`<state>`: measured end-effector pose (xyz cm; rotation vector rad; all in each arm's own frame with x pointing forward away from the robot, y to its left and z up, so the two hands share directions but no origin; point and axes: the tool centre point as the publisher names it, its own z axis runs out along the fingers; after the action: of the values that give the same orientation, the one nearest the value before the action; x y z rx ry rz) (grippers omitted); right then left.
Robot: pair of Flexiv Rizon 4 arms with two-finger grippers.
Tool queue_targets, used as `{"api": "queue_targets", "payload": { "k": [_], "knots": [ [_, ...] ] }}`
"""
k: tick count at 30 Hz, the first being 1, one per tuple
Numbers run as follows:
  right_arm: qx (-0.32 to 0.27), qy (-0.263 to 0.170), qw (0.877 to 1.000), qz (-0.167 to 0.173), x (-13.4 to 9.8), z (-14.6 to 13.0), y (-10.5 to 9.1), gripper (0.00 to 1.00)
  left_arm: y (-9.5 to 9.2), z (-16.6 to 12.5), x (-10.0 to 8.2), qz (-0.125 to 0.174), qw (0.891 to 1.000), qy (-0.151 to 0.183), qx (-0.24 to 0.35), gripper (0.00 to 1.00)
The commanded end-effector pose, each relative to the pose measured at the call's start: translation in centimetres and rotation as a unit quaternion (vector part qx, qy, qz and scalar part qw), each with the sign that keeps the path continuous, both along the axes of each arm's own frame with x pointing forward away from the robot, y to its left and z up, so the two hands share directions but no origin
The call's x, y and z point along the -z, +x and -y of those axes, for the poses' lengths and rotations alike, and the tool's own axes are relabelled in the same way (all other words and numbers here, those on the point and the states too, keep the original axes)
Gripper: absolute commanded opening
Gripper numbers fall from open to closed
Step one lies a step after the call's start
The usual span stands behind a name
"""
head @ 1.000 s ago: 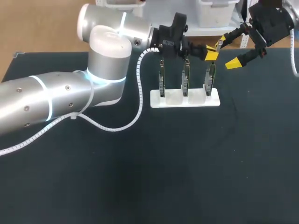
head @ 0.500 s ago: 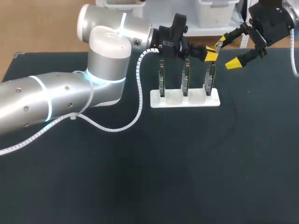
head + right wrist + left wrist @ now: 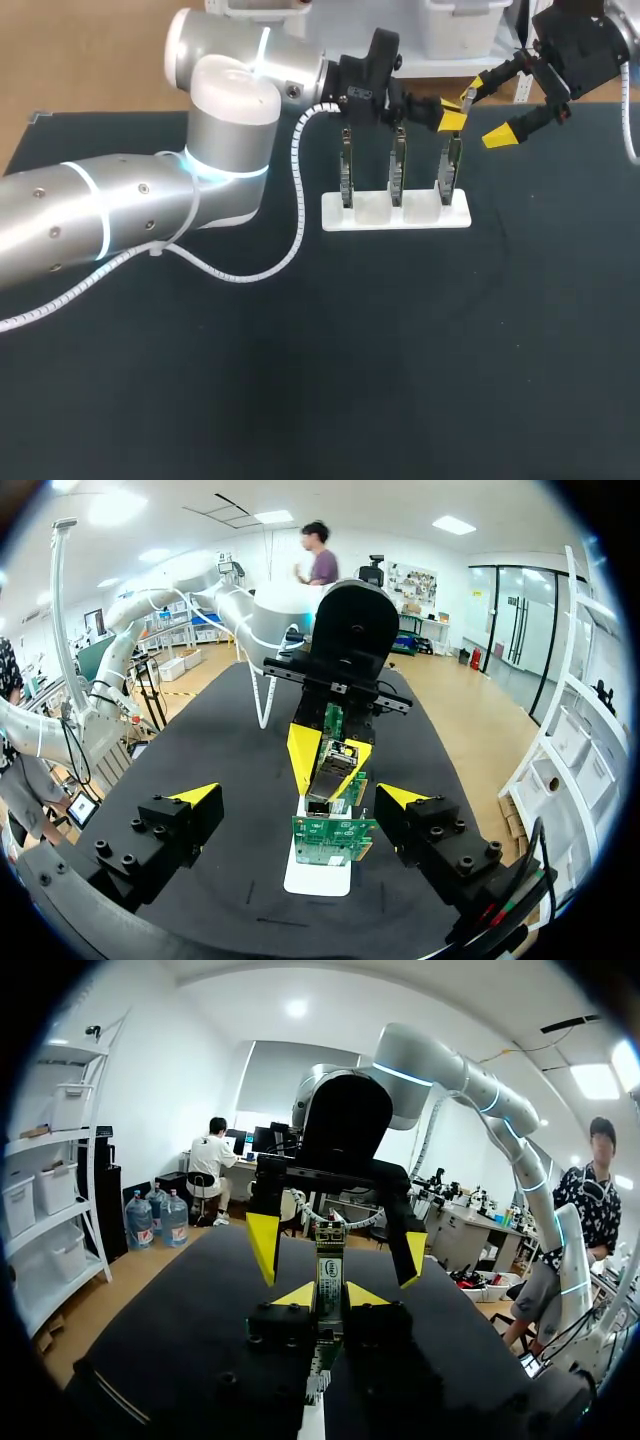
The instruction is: Pick up the optical module with the left hand, and insert it into the network port with the right hand.
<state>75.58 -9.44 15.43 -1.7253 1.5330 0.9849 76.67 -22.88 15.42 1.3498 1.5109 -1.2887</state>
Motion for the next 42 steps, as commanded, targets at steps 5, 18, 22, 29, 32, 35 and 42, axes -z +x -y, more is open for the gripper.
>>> {"api": "queue_targets", "payload": {
  "k": [5,18,22,29,32,35,42],
  "knots": [
    [0.002,-0.001,1.0,0.001,0.0,0.0,-0.2,1.0,-0.1,-0.1,0.0,0.0,1.0,0.001,-0.002,0.0],
    [0.043,-0.013,0.998,0.034,-1.1,1.0,0.4,1.0,-0.1,-0.1,0.0,0.0,1.0,0.001,-0.002,0.0],
    [0.06,-0.001,0.997,0.039,-1.4,0.8,0.4,1.0,-0.1,-0.1,0.0,0.0,1.0,0.001,-0.002,0.0],
    [0.074,0.017,0.996,0.043,-1.8,0.4,0.2,1.0,-0.1,-0.1,0.0,0.0,1.0,0.001,-0.002,0.0],
    [0.077,0.025,0.996,0.047,-2.2,0.3,0.4,1.0,-0.1,-0.1,0.0,0.0,1.0,0.001,-0.002,0.0],
    [0.076,0.026,0.996,0.049,-2.5,0.1,0.6,1.0,-0.1,-0.1,0.0,0.0,1.0,0.001,-0.002,0.0],
    [0.07,0.028,0.996,0.046,-2.6,-0.3,0.9,1.0,-0.1,-0.1,0.0,0.0,1.0,0.001,-0.002,0.0]
  ]
}}
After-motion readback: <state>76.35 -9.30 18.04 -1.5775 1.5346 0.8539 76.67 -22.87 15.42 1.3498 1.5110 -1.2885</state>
